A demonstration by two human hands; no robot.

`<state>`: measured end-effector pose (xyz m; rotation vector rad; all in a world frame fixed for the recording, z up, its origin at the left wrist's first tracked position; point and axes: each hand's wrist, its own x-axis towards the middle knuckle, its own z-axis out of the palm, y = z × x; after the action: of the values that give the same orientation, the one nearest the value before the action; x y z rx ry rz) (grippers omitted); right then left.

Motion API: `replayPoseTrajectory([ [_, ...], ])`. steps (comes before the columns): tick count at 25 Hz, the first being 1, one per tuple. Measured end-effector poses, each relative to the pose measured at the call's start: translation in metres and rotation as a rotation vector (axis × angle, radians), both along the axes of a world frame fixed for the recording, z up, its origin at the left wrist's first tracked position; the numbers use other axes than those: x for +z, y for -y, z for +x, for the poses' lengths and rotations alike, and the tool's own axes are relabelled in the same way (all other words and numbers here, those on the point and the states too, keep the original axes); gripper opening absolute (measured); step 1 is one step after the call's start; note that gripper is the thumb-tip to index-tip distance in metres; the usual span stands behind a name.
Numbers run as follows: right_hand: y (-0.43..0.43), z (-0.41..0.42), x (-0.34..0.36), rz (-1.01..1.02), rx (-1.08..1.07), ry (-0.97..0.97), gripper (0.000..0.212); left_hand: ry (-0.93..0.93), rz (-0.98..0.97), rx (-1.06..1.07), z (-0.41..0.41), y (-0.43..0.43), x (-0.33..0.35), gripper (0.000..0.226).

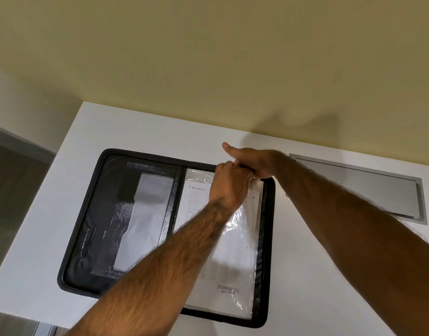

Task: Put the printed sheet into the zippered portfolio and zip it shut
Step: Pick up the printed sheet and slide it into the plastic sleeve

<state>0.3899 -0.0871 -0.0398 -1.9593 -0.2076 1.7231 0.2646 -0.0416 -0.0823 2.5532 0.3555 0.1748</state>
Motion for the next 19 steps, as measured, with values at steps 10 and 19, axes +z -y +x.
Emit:
replayPoseTrajectory([
  [10, -0.002, -0.007, -0.003, -0.097, -0.017, 0.012, 0.097, -0.063, -0.023, 0.022, -0.004, -0.001, -0.014, 0.018],
  [19, 0.026, -0.039, 0.013, 0.179, -0.309, 0.367, 0.048, -0.055, 0.068, -0.128, -0.011, -0.008, -0.002, 0.032],
])
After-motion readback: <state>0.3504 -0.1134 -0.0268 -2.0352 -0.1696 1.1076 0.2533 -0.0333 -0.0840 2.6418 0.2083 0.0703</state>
